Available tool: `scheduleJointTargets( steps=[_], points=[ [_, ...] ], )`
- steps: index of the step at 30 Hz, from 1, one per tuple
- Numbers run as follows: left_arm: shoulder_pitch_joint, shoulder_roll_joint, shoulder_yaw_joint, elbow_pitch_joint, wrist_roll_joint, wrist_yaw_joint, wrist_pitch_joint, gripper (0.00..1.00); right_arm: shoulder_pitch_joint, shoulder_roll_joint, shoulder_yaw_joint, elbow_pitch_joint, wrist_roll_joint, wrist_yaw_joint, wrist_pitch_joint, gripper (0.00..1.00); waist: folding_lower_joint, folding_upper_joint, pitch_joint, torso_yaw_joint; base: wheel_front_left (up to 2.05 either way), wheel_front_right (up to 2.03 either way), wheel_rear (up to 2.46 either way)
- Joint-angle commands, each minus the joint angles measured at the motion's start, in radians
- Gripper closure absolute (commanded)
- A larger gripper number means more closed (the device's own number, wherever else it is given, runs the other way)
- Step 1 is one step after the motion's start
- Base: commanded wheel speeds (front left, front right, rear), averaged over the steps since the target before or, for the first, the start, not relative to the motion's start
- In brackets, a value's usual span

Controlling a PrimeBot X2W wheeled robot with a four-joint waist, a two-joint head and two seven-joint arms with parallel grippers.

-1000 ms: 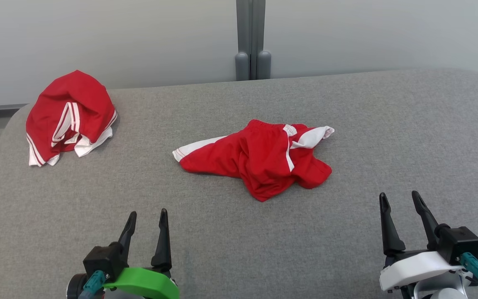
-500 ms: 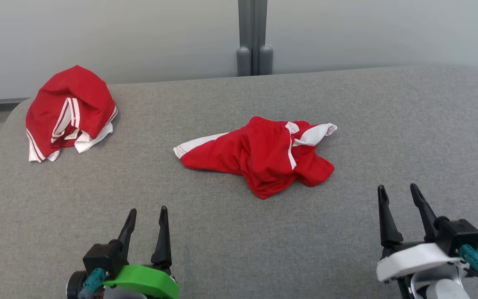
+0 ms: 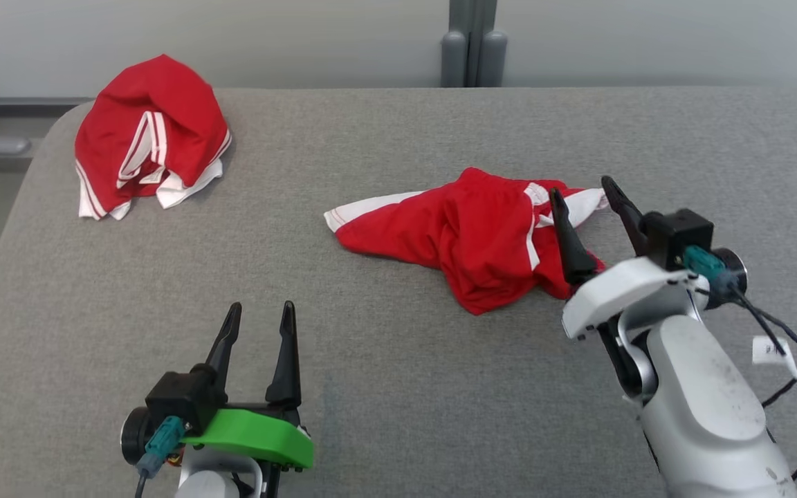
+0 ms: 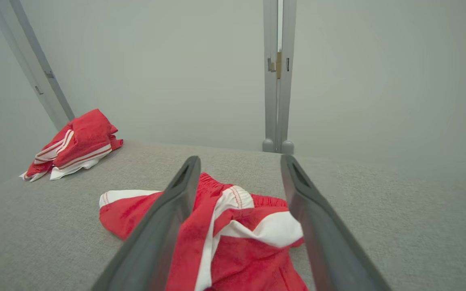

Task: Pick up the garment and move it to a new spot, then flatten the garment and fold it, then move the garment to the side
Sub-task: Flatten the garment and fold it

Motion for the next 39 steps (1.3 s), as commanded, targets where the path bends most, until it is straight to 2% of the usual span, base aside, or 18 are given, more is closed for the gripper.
scheduleJointTargets(
  steps=[1,8,9,11,12,13,14,18,22,31,36,39],
  points=[
    [-0.018,0.001,-0.003,-0.009,-0.004,0.005,-0.001,0.0,-0.033,-0.004,0.001,0.039,0.014,0.0,0.034,0.0,0.0,0.0,0.043,0.053,0.0,0.0,0.0],
    [-0.025,0.001,-0.025,-0.028,-0.029,0.014,-0.001,0.0,-0.138,-0.016,0.02,0.201,0.003,0.0,0.167,0.0,0.0,0.0,0.063,0.109,0.0,0.0,0.0],
    [-0.023,0.001,-0.026,-0.03,-0.032,0.017,-0.001,0.0,-0.145,-0.015,0.024,0.215,0.007,0.0,0.174,0.04,0.0,0.0,0.062,0.113,0.0,0.0,0.0],
    [-0.018,0.001,-0.029,-0.032,-0.034,0.021,-0.001,0.0,-0.151,-0.013,0.029,0.239,0.018,0.0,0.188,0.54,0.0,0.0,0.059,0.118,0.0,0.0,0.0],
    [-0.012,0.001,-0.031,-0.033,-0.036,0.021,-0.001,0.0,-0.154,-0.011,0.038,0.256,0.014,0.0,0.199,0.72,0.0,0.0,0.053,0.12,0.0,0.0,0.0],
    [-0.008,0.001,-0.032,-0.033,-0.036,0.022,-0.001,0.0,-0.155,-0.011,0.041,0.263,0.011,0.0,0.201,0.84,0.0,0.0,0.05,0.12,0.0,0.0,0.0],
    [-0.005,0.001,-0.033,-0.034,-0.036,0.023,-0.001,0.0,-0.157,-0.01,0.044,0.266,0.009,0.0,0.199,1.0,0.0,0.0,0.047,0.12,0.0,0.0,0.0],
    [0.004,0.001,-0.032,-0.032,-0.03,0.021,-0.001,0.0,-0.165,-0.006,0.079,0.255,0.003,0.0,0.173,1.0,0.0,0.0,0.034,0.112,0.0,0.0,0.0],
    [0.011,0.001,-0.031,-0.028,-0.023,0.016,-0.001,0.0,-0.157,-0.003,0.161,0.209,0.03,0.0,0.141,1.0,0.0,0.0,0.023,0.104,0.0,0.0,0.0],
    [0.004,0.001,-0.038,-0.03,-0.027,0.014,-0.001,0.0,-0.088,-0.003,0.499,0.062,0.161,0.0,0.186,1.0,0.0,0.0,0.028,0.107,0.0,0.0,0.0],
    [-0.009,0.001,-0.041,-0.033,-0.037,0.015,-0.001,0.0,-0.091,-0.004,0.605,0.076,0.199,0.0,0.218,1.0,0.0,0.0,0.046,0.122,0.0,0.0,0.0],
    [-0.019,0.001,-0.046,-0.034,-0.043,0.015,-0.001,0.0,-0.12,-0.003,0.64,0.129,0.175,0.0,0.205,1.0,0.0,0.0,0.06,0.133,0.0,0.0,0.0]
  ],
)
